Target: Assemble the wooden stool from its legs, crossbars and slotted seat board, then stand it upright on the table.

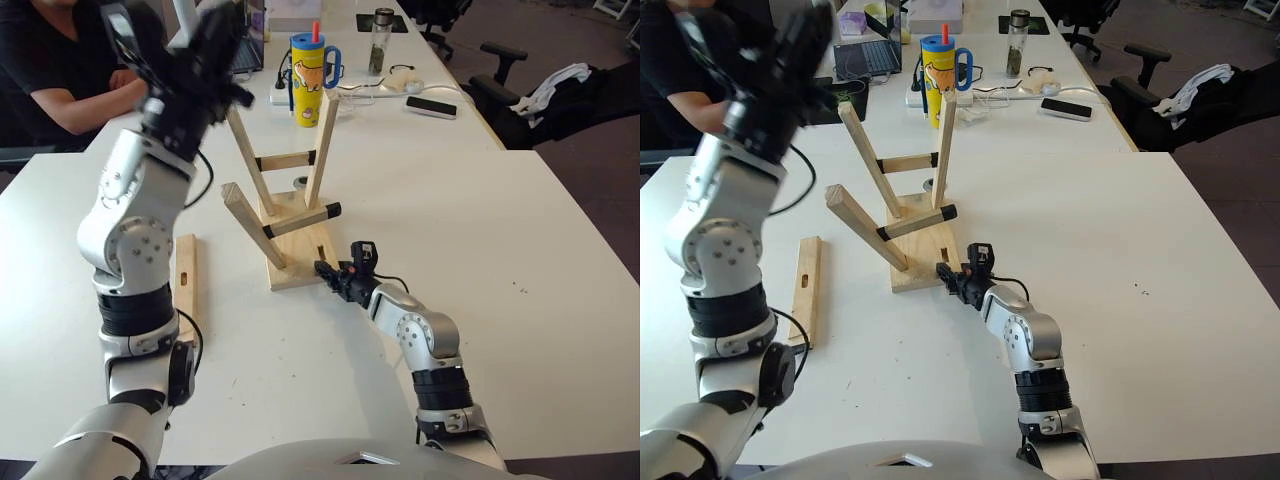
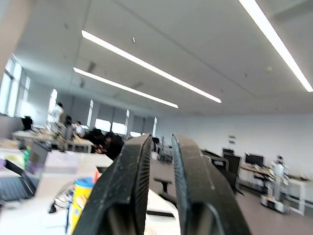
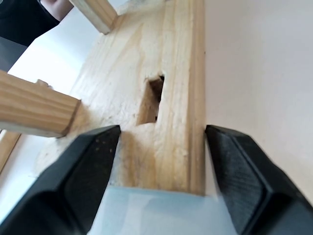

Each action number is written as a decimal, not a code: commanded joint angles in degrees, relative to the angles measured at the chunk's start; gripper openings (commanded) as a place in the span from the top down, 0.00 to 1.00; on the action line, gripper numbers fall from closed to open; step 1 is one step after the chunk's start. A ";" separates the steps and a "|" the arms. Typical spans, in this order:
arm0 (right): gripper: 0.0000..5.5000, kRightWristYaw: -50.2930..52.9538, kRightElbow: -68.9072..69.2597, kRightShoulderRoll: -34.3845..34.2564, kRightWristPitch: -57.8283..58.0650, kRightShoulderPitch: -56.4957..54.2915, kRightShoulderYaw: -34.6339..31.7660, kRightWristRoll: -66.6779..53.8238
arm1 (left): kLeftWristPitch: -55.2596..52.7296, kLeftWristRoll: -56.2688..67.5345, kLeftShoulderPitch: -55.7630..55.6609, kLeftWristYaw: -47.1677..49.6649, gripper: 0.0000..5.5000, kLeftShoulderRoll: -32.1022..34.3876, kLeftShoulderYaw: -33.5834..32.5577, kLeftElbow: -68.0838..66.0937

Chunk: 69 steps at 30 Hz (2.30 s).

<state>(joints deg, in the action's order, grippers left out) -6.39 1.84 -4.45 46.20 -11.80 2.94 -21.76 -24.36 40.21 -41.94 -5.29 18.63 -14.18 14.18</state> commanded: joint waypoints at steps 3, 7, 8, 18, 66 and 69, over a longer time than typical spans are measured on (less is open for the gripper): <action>0.41 2.66 -0.19 -4.65 2.70 1.37 -1.57 -2.74 | -1.27 -16.64 14.13 6.33 0.76 8.38 -4.20 -9.95; 0.41 3.95 0.71 -5.79 1.88 1.82 -2.00 -4.86 | -7.50 -18.84 25.42 6.57 0.64 8.03 -3.76 -4.32; 0.41 4.30 0.94 -6.00 1.86 2.04 -1.98 -5.46 | -9.46 -18.81 27.41 6.28 0.62 7.70 -3.20 -2.60; 0.41 3.20 3.72 -6.41 0.10 2.26 3.30 -8.43 | -32.40 -13.47 37.35 7.20 0.35 3.10 -3.41 10.78; 0.41 1.72 10.24 9.78 3.43 3.51 -4.71 -7.57 | -20.31 -22.71 33.89 1.85 0.63 0.79 -5.59 -9.30; 0.41 0.57 7.62 11.17 1.31 1.97 -5.11 -5.70 | -13.37 -23.37 27.82 2.05 0.63 1.19 -6.60 -12.62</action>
<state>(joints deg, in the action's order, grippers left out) -4.86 11.21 5.68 49.24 -7.98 -1.82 -29.24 -43.12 17.77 -8.13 -3.49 18.97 -19.62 3.16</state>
